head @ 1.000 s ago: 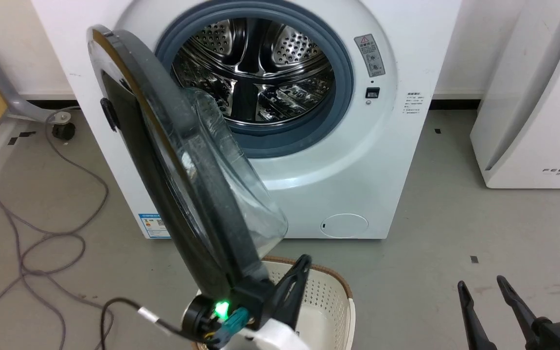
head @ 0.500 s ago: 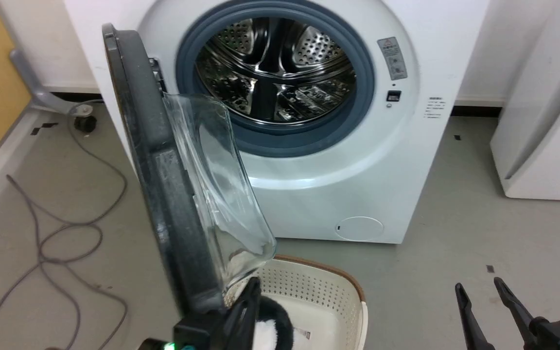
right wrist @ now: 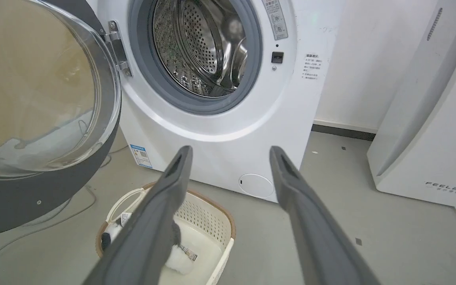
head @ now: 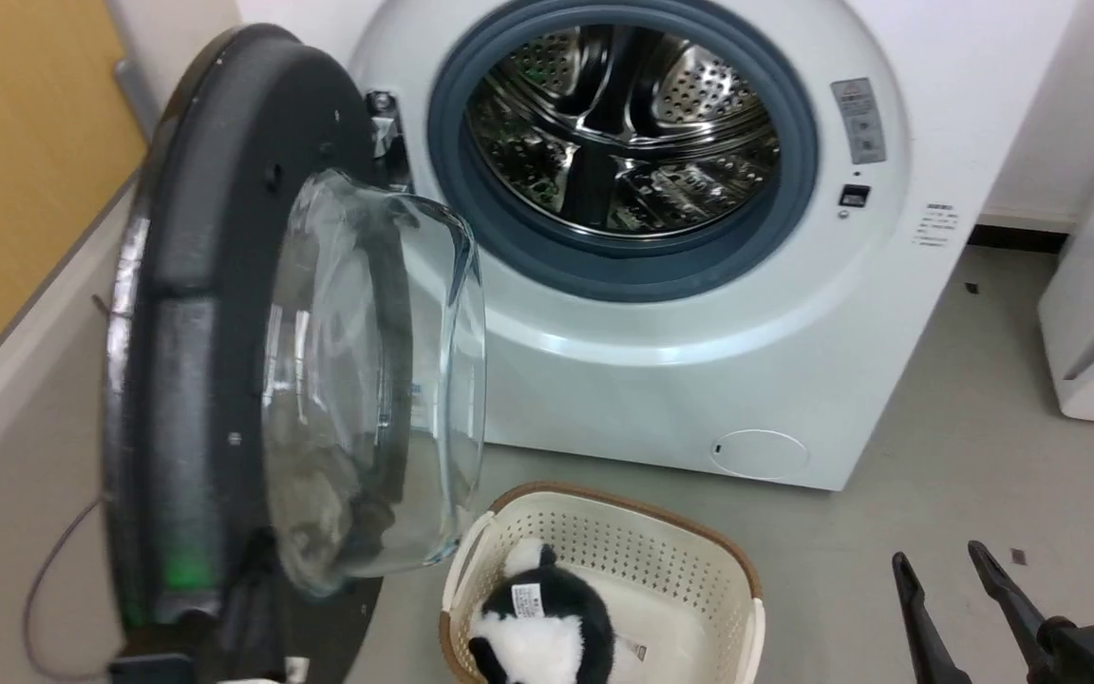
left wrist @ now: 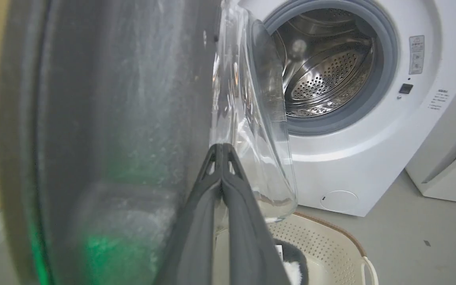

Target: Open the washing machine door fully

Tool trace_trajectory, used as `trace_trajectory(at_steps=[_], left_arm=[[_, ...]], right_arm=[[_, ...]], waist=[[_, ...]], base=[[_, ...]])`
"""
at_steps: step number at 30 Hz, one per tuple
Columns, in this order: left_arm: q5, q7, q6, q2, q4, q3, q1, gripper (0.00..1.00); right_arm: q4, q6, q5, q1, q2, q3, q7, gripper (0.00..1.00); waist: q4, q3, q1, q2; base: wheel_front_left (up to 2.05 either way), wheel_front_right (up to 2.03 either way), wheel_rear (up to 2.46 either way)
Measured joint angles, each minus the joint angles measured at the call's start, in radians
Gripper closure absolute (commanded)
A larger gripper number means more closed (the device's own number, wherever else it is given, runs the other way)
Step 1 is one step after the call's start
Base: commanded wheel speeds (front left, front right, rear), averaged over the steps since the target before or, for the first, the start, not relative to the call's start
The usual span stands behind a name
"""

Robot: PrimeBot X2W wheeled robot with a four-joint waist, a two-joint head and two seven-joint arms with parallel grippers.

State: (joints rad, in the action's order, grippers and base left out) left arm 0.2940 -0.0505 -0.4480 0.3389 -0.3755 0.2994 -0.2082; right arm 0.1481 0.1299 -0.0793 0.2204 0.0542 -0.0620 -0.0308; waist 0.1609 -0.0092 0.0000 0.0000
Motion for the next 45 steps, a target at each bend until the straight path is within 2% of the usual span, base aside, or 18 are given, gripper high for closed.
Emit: trace_trajectory(at_steps=[6, 13, 17, 23, 31, 37, 41, 45], left_arm=[[0.028, 0.025, -0.006, 0.056, 0.031, -0.111, 0.001, 1.0], [0.094, 0.087, 0.012, 0.104, 0.128, -0.242, 0.03, 1.0], [0.14, 0.133, 0.049, 0.125, 0.208, -0.296, 0.076, 1.0], [0.192, 0.223, 0.127, 0.154, 0.387, -0.346, 0.174, 1.0], [0.213, 0.293, 0.2, 0.177, 0.625, -0.393, 0.284, 1.0], [0.194, 0.307, 0.229, 0.16, 0.651, -0.418, 0.293, 1.0], [0.157, 0.307, 0.221, 0.095, 0.556, -0.42, 0.232, 1.0], [0.126, 0.307, 0.206, 0.006, 0.435, -0.366, 0.115, 1.0]], right_arm=[[0.006, 0.0, 0.0, 0.0, 0.0, -0.003, 0.009, 0.0], [0.008, 0.0, -0.003, -0.002, 0.0, 0.001, 0.021, 0.0], [0.011, 0.0, -0.003, -0.003, 0.0, 0.002, 0.022, 0.0], [0.016, 0.0, -0.009, -0.005, 0.0, 0.001, 0.027, 0.0], [0.016, 0.0, -0.009, -0.009, 0.0, 0.003, 0.03, 0.0], [0.016, 0.0, -0.009, -0.014, 0.0, 0.005, 0.03, 0.0], [0.012, 0.0, -0.009, -0.015, 0.0, 0.007, 0.03, 0.0], [0.011, 0.0, -0.01, -0.014, 0.0, 0.004, 0.029, 0.0]], waist=[[0.036, 0.012, 0.0, 0.0], [0.05, 0.023, 0.0, 0.0], [0.049, 0.031, 0.0, 0.0], [0.045, 0.044, 0.0, 0.0], [0.033, 0.043, 0.0, 0.0], [0.024, 0.039, 0.0, 0.0], [0.014, 0.03, 0.0, 0.0], [0.006, 0.017, 0.0, 0.0]], base=[[0.0, 0.0, 0.0], [0.0, 0.0, 0.0], [0.0, 0.0, 0.0], [0.0, 0.0, 0.0], [0.0, 0.0, 0.0], [0.0, 0.0, 0.0], [0.0, 0.0, 0.0], [0.0, 0.0, 0.0]])
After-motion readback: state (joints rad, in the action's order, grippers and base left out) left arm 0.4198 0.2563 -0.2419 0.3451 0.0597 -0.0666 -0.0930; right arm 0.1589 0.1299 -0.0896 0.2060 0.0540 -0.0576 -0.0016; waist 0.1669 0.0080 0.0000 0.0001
